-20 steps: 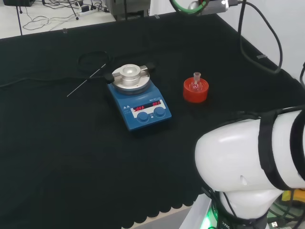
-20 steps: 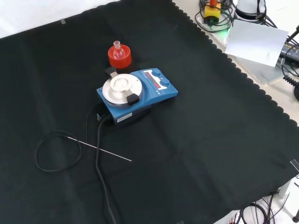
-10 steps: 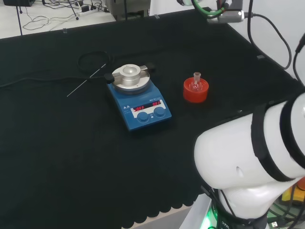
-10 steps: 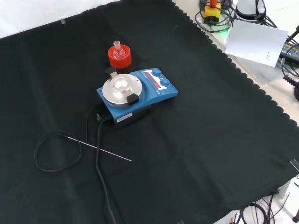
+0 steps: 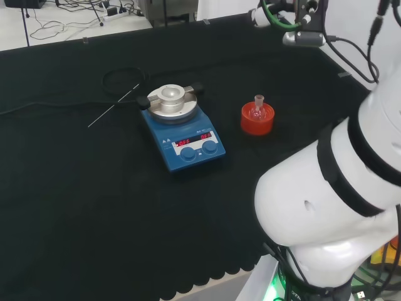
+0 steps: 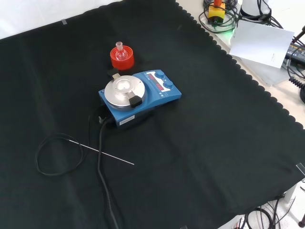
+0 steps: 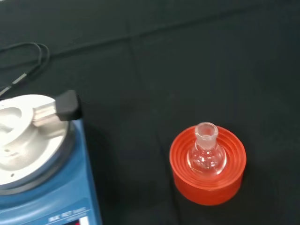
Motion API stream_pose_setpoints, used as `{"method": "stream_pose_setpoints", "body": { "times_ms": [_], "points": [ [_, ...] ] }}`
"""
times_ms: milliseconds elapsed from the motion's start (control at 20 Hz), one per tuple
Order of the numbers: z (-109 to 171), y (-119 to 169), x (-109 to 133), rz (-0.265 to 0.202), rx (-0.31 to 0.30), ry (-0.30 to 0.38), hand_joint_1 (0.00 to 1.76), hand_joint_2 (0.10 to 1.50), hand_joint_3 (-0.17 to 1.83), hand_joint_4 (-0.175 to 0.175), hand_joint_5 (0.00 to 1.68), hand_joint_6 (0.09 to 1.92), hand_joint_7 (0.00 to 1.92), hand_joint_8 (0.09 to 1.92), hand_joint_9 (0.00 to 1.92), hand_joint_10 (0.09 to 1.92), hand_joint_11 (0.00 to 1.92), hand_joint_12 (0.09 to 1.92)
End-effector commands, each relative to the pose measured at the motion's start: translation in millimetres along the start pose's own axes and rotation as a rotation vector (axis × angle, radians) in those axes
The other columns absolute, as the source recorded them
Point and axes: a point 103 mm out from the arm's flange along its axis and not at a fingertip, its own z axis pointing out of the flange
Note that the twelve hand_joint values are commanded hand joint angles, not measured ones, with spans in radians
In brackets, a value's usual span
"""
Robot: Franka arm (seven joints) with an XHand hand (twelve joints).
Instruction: Pick up the round-bottom flask.
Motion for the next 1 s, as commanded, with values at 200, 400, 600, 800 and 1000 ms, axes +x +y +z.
{"method": "stream_pose_setpoints", "body": {
  "times_ms": [200, 400, 600, 800, 1000],
  "points": [
    [39.6, 51.5, -27.9, 0.020, 0.023, 0.037, 0.32, 1.22, 0.30, -0.045, 0.42, 0.40, 0.09, 0.63, 0.21, 0.71, 0.00, 1.38],
    [52.1, 57.9, -25.4, 0.021, 0.034, 0.034, 0.33, 1.22, 0.29, -0.046, 0.42, 0.40, 0.09, 0.63, 0.21, 0.71, 0.00, 1.38],
    [64.4, 59.1, -26.8, 0.023, 0.011, 0.020, 0.41, 1.19, 0.28, -0.052, 0.44, 0.42, 0.11, 0.64, 0.23, 0.72, 0.00, 1.39],
    [77.0, 55.8, -23.8, 0.030, -0.025, -0.010, 0.74, 0.99, 0.31, -0.061, 0.57, 0.51, 0.18, 0.67, 0.33, 0.71, 0.03, 1.41],
    [94.1, 54.9, -22.9, 0.043, -0.012, -0.017, 0.89, 0.75, 0.60, -0.065, 0.67, 0.64, 0.25, 0.70, 0.43, 0.69, 0.11, 1.41]
  ]
}}
